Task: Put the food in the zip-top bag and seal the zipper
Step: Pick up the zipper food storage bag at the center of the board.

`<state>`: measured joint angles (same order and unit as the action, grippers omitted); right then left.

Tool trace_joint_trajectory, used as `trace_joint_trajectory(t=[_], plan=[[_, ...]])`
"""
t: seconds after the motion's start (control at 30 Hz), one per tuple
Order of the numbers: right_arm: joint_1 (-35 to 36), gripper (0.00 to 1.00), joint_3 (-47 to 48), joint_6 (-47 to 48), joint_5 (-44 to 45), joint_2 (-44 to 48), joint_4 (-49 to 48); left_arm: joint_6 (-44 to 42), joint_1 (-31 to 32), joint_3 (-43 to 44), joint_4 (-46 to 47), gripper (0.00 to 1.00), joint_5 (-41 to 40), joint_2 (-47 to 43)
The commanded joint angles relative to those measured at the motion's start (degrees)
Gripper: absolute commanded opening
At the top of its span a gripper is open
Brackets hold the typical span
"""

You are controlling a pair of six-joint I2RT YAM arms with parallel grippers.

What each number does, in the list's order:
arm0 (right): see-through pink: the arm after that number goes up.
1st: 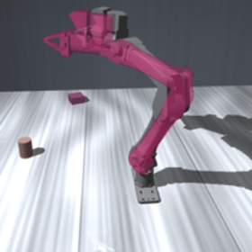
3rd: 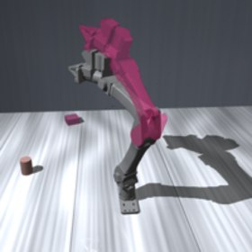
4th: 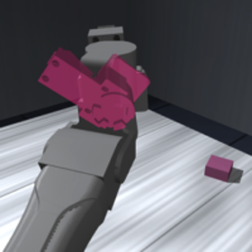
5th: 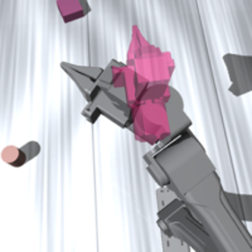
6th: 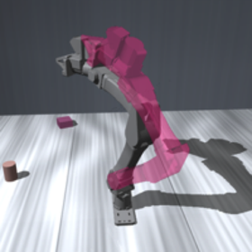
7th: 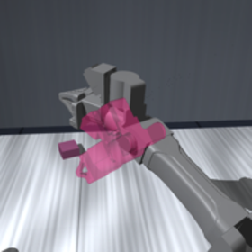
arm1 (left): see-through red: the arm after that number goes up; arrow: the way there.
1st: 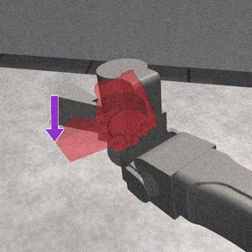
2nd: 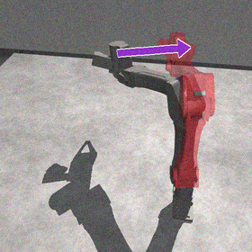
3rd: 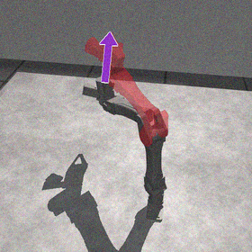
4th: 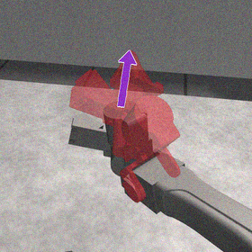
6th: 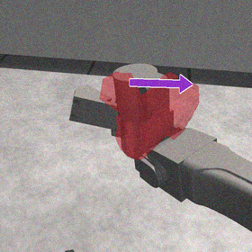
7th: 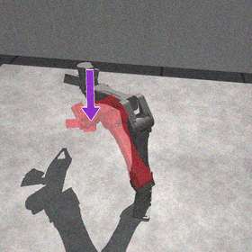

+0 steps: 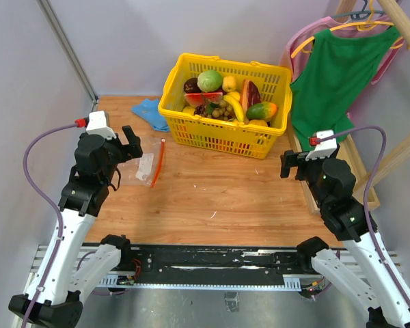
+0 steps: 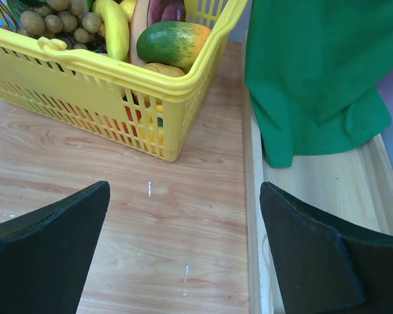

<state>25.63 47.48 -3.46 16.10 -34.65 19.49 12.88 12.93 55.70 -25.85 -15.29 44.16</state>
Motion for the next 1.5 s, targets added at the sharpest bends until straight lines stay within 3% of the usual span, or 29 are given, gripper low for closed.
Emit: trace_joint_trajectory(t=[0.0,0.37,0.77,0.97,1.13,1.47], plan=[[0.83,0.98,-0.79,-0.58,0.15,1.22,-1.87,-0.71,0.43,0.80,1.08,0.99,0.87,0.20],[0.83,0.98,-2.59,-1.13,0.30,3.59,-2.17,-2.78,0.43,3.74,-1.88,0.99,2.96,5.06],[0.83,0.98,-5.12,-1.36,1.66,5.44,-2.64,-4.95,0.51,9.94,-9.55,0.99,-2.18,20.65],[0.83,0.98,-7.20,-0.52,1.30,6.08,-3.68,-4.26,5.72,9.29,-10.10,0.98,-8.77,26.31],[0.83,0.98,-9.79,-0.53,1.18,7.00,-5.28,-3.14,12.95,7.33,-9.26,0.97,-19.32,31.19],[0.82,0.98,-12.08,-0.13,1.98,7.46,-7.32,-0.18,21.64,6.34,-8.20,0.92,-36.51,44.24]])
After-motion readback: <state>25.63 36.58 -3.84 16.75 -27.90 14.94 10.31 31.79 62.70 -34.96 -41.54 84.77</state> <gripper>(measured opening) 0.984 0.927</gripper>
